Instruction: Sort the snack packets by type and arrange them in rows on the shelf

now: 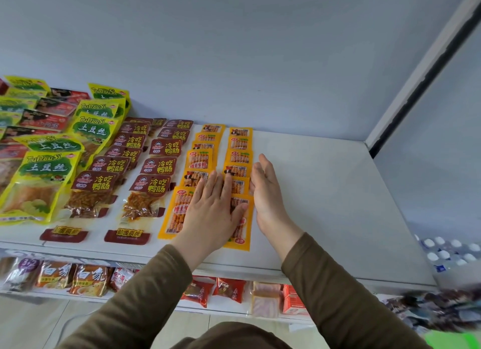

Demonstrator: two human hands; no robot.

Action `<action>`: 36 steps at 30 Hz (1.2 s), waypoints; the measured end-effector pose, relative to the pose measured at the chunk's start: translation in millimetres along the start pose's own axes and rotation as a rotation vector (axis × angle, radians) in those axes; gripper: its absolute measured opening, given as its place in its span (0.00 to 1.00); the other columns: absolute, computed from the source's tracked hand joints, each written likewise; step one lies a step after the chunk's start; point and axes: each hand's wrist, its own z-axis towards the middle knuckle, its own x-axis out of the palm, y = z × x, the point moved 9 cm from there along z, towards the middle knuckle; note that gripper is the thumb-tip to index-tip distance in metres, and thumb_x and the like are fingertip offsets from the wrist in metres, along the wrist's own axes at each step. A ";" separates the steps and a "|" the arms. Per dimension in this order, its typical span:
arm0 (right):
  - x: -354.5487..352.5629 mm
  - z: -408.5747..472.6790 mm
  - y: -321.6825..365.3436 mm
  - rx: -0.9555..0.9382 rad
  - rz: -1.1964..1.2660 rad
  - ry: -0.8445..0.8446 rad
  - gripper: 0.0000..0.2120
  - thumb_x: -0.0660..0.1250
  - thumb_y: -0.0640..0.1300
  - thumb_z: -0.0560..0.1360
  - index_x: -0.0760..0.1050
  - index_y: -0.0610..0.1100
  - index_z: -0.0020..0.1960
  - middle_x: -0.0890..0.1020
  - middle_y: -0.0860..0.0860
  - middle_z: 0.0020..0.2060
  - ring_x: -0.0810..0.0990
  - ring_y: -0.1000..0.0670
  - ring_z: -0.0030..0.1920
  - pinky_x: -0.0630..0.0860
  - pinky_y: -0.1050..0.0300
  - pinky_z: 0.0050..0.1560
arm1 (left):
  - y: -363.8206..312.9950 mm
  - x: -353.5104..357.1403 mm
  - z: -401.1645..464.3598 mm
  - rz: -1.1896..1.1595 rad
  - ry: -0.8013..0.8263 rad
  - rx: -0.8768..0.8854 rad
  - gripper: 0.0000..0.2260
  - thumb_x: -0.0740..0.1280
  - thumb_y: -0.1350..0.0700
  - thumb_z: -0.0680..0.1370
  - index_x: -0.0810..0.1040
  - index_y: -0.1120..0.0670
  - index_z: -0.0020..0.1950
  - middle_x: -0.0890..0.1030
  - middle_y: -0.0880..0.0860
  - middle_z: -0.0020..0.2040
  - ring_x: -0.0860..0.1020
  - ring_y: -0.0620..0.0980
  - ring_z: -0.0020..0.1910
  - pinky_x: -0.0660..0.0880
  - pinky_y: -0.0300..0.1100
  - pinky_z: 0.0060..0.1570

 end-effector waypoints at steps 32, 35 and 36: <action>6.4 -35.7 27.0 -0.405 -1.041 0.189 0.18 0.62 0.43 0.83 0.74 0.47 0.72 0.69 0.47 0.76 0.63 0.46 0.77 0.57 0.53 0.77 | 3.0 -6.7 -33.5 -0.044 -0.059 0.077 0.34 0.42 0.32 0.82 0.50 0.48 0.84 0.53 0.52 0.84 0.48 0.53 0.83 0.43 0.56 0.81; 4.0 -47.9 39.1 -0.439 -1.048 0.183 0.20 0.64 0.45 0.82 0.72 0.47 0.73 0.69 0.46 0.76 0.63 0.45 0.76 0.57 0.54 0.75 | 18.1 -20.6 -38.9 -0.150 -0.033 0.104 0.34 0.50 0.33 0.82 0.50 0.48 0.84 0.51 0.53 0.85 0.47 0.54 0.83 0.48 0.56 0.81; 2.3 -50.0 44.4 -0.449 -1.055 0.192 0.21 0.65 0.46 0.82 0.71 0.46 0.74 0.69 0.46 0.76 0.63 0.45 0.76 0.57 0.53 0.75 | 28.6 -29.5 -40.4 -0.204 -0.024 0.101 0.34 0.54 0.35 0.83 0.51 0.48 0.84 0.51 0.53 0.85 0.49 0.55 0.83 0.51 0.56 0.80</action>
